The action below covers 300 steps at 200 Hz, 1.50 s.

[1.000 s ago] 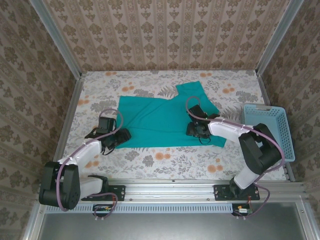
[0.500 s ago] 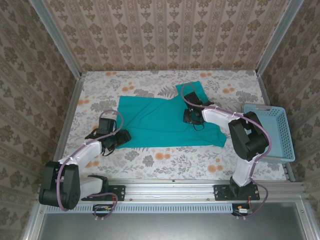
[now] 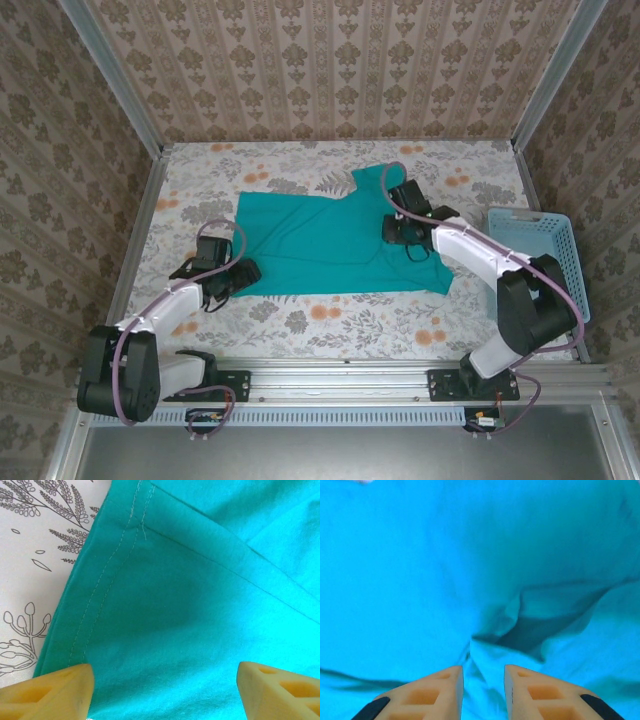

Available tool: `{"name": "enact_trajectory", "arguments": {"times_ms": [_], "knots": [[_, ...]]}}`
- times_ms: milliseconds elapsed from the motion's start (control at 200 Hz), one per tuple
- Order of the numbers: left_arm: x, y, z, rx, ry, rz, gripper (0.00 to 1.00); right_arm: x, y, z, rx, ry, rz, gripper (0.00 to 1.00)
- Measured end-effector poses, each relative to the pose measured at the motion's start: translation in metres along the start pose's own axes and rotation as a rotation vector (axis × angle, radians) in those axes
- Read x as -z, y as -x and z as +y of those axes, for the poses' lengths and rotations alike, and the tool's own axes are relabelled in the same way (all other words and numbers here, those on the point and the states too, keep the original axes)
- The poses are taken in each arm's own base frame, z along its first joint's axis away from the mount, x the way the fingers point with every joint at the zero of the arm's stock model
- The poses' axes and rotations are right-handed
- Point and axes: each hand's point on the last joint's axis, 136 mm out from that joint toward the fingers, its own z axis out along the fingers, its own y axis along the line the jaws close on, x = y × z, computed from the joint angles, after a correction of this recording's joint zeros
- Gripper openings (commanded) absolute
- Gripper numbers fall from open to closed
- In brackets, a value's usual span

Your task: Fold the inside-out t-shirt

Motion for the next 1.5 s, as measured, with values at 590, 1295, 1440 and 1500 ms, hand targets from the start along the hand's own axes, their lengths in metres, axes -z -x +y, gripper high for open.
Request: {"name": "enact_trajectory", "arguments": {"times_ms": [590, 1295, 1440, 1500], "knots": [[-0.002, -0.002, 0.008, 0.005, 0.029, -0.005, 0.76, -0.081, 0.003, 0.013, -0.021, -0.033, 0.142, 0.25], [0.022, 0.018, -0.036, -0.093, -0.036, -0.036, 0.78, 0.013, 0.016, -0.03, -0.089, 0.015, -0.019, 0.59], [0.015, 0.026, -0.053, -0.118, -0.062, -0.037, 0.8, -0.019, -0.026, -0.046, -0.174, -0.001, 0.084, 0.64], [0.005, 0.025, -0.05, -0.111, -0.044, -0.012, 0.8, -0.031, -0.04, -0.051, -0.212, -0.016, 0.122, 0.65]]}}
